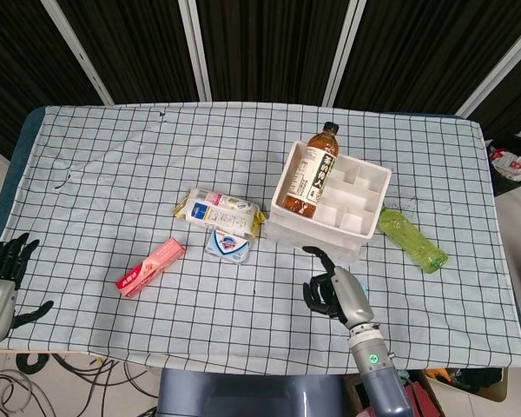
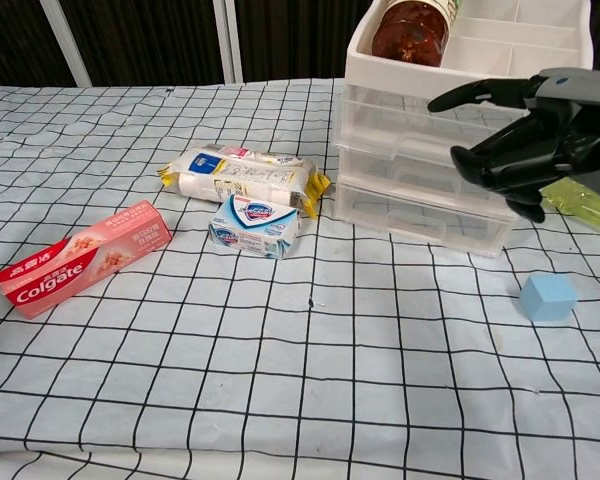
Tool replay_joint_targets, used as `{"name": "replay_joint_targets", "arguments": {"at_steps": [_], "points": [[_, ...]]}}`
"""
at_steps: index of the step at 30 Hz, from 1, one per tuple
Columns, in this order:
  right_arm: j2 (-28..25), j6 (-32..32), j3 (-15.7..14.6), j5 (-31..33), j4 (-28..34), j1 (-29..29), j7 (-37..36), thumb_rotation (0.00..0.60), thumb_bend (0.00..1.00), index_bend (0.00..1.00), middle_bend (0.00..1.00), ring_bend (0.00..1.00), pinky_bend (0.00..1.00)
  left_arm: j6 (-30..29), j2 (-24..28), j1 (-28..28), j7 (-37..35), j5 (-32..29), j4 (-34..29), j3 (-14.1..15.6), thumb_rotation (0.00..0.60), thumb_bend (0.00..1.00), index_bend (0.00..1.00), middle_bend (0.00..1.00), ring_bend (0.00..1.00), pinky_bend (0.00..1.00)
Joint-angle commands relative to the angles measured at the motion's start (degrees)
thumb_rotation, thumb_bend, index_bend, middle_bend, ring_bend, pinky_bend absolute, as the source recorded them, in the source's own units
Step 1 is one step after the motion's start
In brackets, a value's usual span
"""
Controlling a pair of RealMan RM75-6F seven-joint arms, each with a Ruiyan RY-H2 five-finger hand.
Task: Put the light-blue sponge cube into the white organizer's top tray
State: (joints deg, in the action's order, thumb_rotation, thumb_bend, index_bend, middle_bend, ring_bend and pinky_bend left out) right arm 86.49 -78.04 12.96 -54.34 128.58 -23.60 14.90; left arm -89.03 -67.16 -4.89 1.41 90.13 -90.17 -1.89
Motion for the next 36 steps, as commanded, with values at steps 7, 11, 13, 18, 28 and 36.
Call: {"name": "replay_joint_targets", "arguments": {"at_steps": [7,11,13,18,28,36], "points": [[-2.18,-1.52,1.94,6.78,-0.33,-1.49,5.88,0.600,0.50,0.17,0.80,0.84,0.80,0.03,-0.10,-0.04,-0.85,-0.22,0.01,-0.19,0.600,0.05,0.00,0.00,0.00,0.00],[-2.37,-1.01,3.26,10.73,-1.11,-2.12,5.86,0.600,0.50,0.17,0.80,0.84,0.80,0.33,-0.02,-0.15,-0.96,-0.33,-0.18,-0.18,0.600,0.05,0.00,0.00,0.00,0.00],[-2.21,-0.93,3.68,11.73,-2.04,-2.40,5.72,0.600,0.50,0.17,0.80,0.84,0.80,0.43,-0.03,-0.15,-0.96,-0.27,-0.24,-0.06,0.600,0.05,0.00,0.00,0.00,0.00],[-1.67,-1.06,3.92,12.04,-3.20,-2.51,4.82,0.600,0.50,0.17,0.80,0.84,0.80,0.67,-0.07,-0.16,-0.80,-0.01,-0.32,0.25,0.600,0.05,0.00,0.00,0.00,0.00],[-1.10,-1.65,3.49,11.49,-2.48,-2.64,4.43,0.600,0.50,0.37,0.80,0.84,0.80,0.73,0.03,-0.09,-0.97,-0.22,-0.49,0.25,0.600,0.05,0.00,0.00,0.00,0.00],[-1.48,-2.01,1.69,9.11,-0.26,-2.01,4.17,0.600,0.50,0.38,0.80,0.84,0.80,0.71,0.03,-0.09,-1.36,-0.25,-0.51,0.22,0.600,0.05,0.00,0.00,0.00,0.00]]}}
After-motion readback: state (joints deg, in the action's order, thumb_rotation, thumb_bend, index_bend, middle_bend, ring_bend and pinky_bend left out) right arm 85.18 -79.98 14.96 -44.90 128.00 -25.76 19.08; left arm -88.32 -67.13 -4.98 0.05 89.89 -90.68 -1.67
